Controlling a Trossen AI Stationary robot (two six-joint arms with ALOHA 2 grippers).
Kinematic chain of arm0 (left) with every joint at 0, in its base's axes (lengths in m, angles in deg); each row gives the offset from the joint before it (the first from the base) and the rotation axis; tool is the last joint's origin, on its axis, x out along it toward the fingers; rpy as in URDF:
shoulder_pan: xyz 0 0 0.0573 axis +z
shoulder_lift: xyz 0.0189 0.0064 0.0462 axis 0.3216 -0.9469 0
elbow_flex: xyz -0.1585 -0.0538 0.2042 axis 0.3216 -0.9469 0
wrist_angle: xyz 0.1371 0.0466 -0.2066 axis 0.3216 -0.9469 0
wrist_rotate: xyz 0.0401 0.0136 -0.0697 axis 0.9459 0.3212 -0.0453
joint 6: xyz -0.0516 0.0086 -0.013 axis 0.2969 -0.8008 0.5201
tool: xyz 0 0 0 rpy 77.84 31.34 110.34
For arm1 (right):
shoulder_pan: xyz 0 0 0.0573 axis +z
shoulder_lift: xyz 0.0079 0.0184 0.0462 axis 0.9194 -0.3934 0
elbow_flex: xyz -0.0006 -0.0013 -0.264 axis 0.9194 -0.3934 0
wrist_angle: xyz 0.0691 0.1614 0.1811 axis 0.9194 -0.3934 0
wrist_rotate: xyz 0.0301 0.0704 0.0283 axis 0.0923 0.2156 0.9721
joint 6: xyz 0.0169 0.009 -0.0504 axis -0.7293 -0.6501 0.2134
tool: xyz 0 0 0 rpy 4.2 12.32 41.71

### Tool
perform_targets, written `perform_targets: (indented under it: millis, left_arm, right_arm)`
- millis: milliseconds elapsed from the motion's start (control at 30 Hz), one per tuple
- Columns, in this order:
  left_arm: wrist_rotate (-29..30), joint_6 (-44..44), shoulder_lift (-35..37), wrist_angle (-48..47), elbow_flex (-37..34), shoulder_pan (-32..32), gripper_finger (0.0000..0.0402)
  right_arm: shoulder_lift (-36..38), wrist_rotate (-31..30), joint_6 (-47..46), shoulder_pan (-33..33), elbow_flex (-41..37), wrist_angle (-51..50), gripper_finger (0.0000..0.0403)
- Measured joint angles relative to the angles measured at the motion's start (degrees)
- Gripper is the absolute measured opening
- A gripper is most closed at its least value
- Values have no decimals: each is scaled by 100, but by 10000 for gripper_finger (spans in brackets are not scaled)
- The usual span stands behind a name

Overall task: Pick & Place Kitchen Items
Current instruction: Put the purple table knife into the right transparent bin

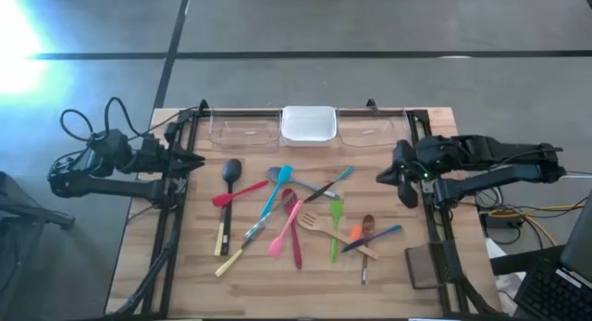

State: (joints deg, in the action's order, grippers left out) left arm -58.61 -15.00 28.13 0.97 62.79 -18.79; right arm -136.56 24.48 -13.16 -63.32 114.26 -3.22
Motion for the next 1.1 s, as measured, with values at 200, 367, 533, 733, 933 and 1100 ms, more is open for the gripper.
perform_targets:
  millis: [200, 367, 533, 733, 933, 1100]
  left_arm:
    - [0, 0, 0, 7, 0, 0, 55]
    - [0, 0, 0, 7, 0, 0, 55]
    - [0, 0, 0, 11, 0, 1, 55]
    - [0, 0, 0, 11, 0, 2, 55]
    - [-1, 0, 0, 9, 0, 0, 55]
    - [0, 0, 0, 9, 0, 2, 55]
  right_arm:
    - [-520, 2, -891, 637, 311, -252, 31]
    - [-1129, -314, -1714, 1141, 504, -841, 31]
    - [-1826, -300, -1827, 1463, 772, -1566, 29]
    - [-2463, -301, -1909, 1729, 916, -1783, 29]
    - [-2914, -383, -2568, 2001, 874, -1825, 35]
    - [-3143, -295, -3083, 2157, 872, -1821, 72]
